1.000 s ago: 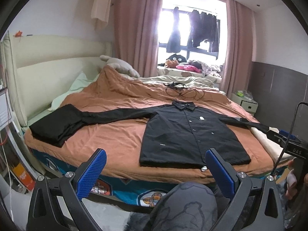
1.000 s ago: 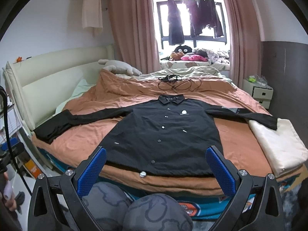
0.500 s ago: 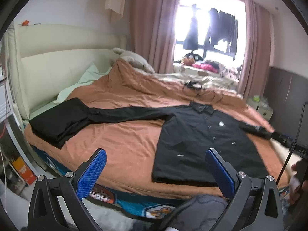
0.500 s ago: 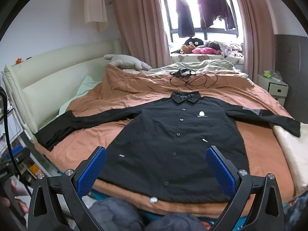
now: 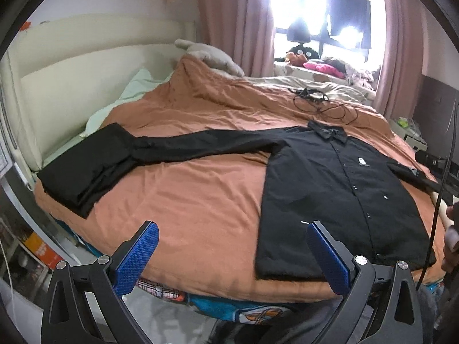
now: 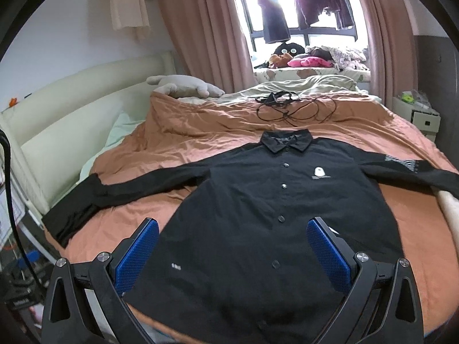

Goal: Fold large clothes
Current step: 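Move both grippers down toward the outstretched black shirt sleeve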

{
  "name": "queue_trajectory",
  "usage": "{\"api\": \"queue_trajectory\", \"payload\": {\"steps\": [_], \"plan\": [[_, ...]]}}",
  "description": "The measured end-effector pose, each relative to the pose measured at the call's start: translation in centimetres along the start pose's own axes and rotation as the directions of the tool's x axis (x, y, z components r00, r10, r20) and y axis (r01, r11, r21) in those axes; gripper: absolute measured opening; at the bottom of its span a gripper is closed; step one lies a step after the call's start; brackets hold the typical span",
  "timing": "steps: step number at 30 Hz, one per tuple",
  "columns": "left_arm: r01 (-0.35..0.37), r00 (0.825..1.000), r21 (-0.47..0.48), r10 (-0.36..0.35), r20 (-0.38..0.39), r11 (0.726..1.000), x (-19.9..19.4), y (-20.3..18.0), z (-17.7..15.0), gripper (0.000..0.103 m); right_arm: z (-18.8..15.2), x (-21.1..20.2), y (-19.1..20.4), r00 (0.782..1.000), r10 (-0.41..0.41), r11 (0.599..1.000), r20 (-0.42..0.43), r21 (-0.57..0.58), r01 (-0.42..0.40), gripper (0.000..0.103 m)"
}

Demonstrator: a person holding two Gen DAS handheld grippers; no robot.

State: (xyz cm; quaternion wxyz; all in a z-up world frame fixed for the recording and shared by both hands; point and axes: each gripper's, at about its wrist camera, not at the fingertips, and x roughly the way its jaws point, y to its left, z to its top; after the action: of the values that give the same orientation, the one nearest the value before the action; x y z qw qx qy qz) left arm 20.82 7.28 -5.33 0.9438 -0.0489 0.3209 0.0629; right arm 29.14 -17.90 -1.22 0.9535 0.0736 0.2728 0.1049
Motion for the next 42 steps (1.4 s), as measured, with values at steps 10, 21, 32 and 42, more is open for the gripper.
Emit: {"api": "queue_trajectory", "payload": {"steps": [10, 21, 32, 42], "plan": [[-0.096, 0.994, -0.022, 0.095, -0.048, 0.995, 6.1, 3.3, 3.7, 0.099, 4.2, 8.7, 1.5, 0.998, 0.035, 0.999, -0.059, 0.039, -0.033, 0.103], [-0.129, 0.991, -0.096, 0.125, -0.052, 0.987, 12.8, 7.4, 8.5, 0.099, 5.9, 18.4, 1.1, 0.987, 0.089, 0.991, -0.131, 0.107, -0.076, 0.084], [-0.147, 0.985, -0.280, 0.114, -0.129, 0.949, 20.0, 13.3, 10.9, 0.081, 6.0, 26.5, 0.1, 0.972, 0.105, 0.988, -0.208, 0.133, -0.078, 0.069], [-0.221, 0.960, -0.412, 0.121, -0.253, 0.884, 27.2, 17.1, 11.4, 0.081, 6.7, 32.0, 0.0, 0.952, 0.165, 0.978, -0.256, 0.168, -0.124, 0.039]]}}
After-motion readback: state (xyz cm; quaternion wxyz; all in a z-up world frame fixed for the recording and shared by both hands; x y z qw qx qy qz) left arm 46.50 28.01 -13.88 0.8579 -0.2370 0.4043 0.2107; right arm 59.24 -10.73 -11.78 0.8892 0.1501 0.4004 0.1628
